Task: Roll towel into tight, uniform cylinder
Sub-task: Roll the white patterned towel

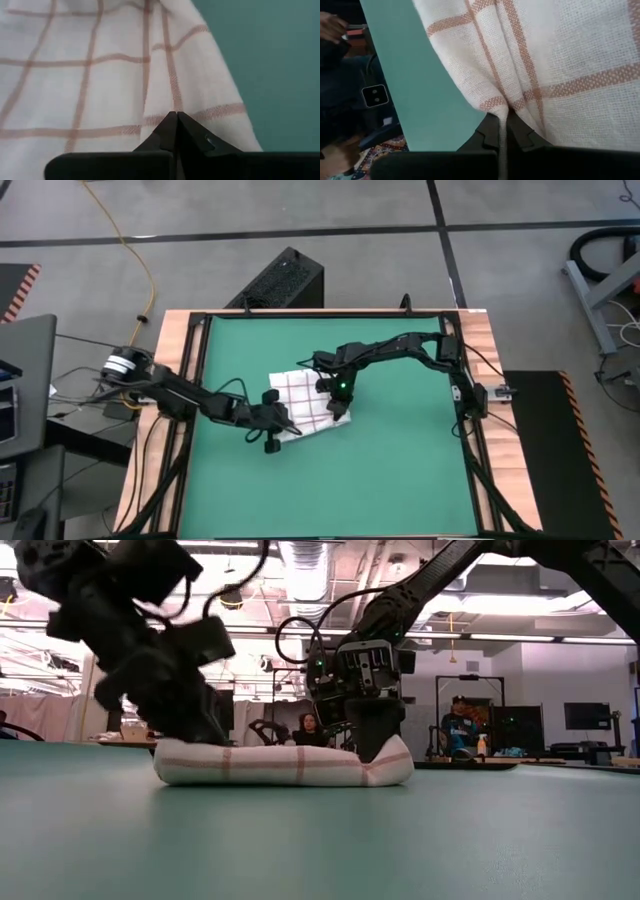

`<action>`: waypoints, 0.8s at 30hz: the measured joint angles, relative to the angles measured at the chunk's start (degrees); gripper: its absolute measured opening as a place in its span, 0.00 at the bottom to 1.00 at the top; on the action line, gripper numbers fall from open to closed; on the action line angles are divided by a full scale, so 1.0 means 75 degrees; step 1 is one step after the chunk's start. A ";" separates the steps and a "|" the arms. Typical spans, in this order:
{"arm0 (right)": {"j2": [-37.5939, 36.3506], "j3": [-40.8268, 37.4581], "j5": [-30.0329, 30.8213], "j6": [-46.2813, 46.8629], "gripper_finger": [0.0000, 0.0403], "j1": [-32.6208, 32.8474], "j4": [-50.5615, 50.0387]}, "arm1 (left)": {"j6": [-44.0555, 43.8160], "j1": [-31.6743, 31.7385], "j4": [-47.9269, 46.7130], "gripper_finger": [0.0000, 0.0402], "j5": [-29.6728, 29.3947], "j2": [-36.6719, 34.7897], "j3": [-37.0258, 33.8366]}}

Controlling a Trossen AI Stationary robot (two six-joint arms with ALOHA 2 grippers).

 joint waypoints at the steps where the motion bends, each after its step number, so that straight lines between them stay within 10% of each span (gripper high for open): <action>1: 0.0003 0.0027 -0.0041 0.0005 0.04 0.0006 -0.0028 | 0.0005 0.0006 0.0050 0.00 0.0048 0.0154 0.0011; 14: 0.0014 0.0455 -0.0893 0.0382 0.04 -0.0370 -0.0600 | -0.0631 0.0060 0.0666 0.00 0.2565 0.1323 0.0052; 24: 0.0012 0.0468 -0.0316 -0.0196 0.04 -0.0231 -0.1510 | -0.1031 0.0103 0.0665 0.00 0.2755 0.1342 0.0040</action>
